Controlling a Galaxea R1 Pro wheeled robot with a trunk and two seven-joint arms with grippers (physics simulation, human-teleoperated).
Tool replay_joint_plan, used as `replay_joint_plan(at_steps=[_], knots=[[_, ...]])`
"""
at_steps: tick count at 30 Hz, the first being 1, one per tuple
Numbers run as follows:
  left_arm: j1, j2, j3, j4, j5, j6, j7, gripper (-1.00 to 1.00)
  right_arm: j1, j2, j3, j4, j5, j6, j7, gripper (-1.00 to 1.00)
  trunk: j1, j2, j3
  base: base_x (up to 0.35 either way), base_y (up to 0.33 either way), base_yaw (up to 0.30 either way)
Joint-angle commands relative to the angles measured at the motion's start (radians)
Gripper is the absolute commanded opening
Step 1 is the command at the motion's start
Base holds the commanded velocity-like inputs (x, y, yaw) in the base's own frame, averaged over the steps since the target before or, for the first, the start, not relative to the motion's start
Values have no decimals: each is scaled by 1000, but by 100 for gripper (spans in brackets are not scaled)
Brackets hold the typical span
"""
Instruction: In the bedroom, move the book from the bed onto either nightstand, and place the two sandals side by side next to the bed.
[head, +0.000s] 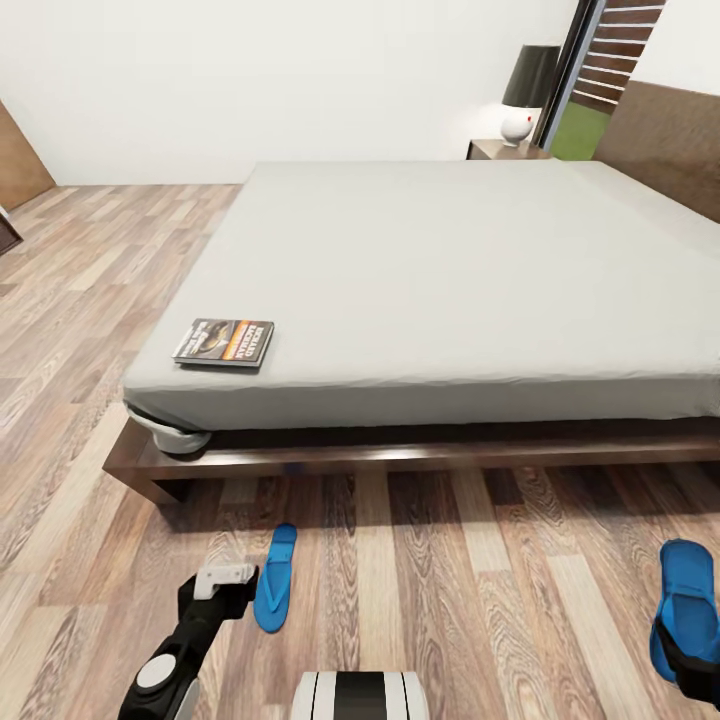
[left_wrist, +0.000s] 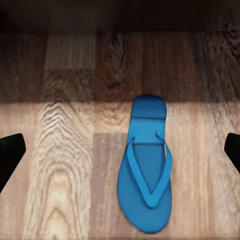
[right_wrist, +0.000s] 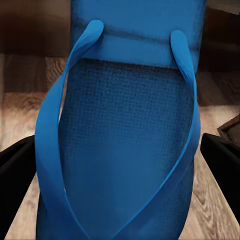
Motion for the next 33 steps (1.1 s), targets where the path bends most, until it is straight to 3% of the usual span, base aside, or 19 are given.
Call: replay_joint_plan(at_steps=[1,4,8,11,14,15,17,19,21,26,29,33], knots=[[0,1,-4,-1,6,6,8,100,0,1,6,-23,-10,11,3,-100,0,0,-1,0,0,0],[1,-1,-5,-1,8,7,8,100,-17,2,56,-70,-8,66,-10,-100,0,0,-1,0,0,0],[2,-3,-5,0,12,7,9,100,-77,16,203,-89,-7,147,-86,-100,0,0,-1,0,0,0],[1,-3,-5,0,14,8,10,100,-132,49,303,-90,-6,185,-150,-100,0,0,-1,0,0,0],[1,-3,-5,0,14,9,11,100,-176,85,357,-86,-6,248,-182,-100,0,0,-1,0,0,0],[1,-3,-4,0,13,9,13,100,-207,115,385,-70,-6,327,-193,-100,0,0,-1,0,0,0],[1,-3,-1,-1,13,10,15,100,-211,134,412,-55,-4,390,-197,-100,0,0,-1,0,0,0],[1,-5,4,-1,11,10,16,100,-211,145,422,-56,-3,400,-198,-100,0,0,-1,0,0,0],[1,-10,4,0,10,10,17,100,-211,147,426,-64,-3,428,-246,-100,0,0,-1,0,0,0],[1,-9,4,0,10,13,17,100,-212,147,462,-76,-2,553,-280,-100,0,0,-1,0,0,0],[1,-6,4,-5,7,30,17,100,-215,147,468,-91,-2,584,-297,-100,0,0,-1,0,0,0],[1,-2,5,-16,8,53,17,100,-312,147,471,-34,-3,609,-326,-100,0,0,-1,0,0,0]])
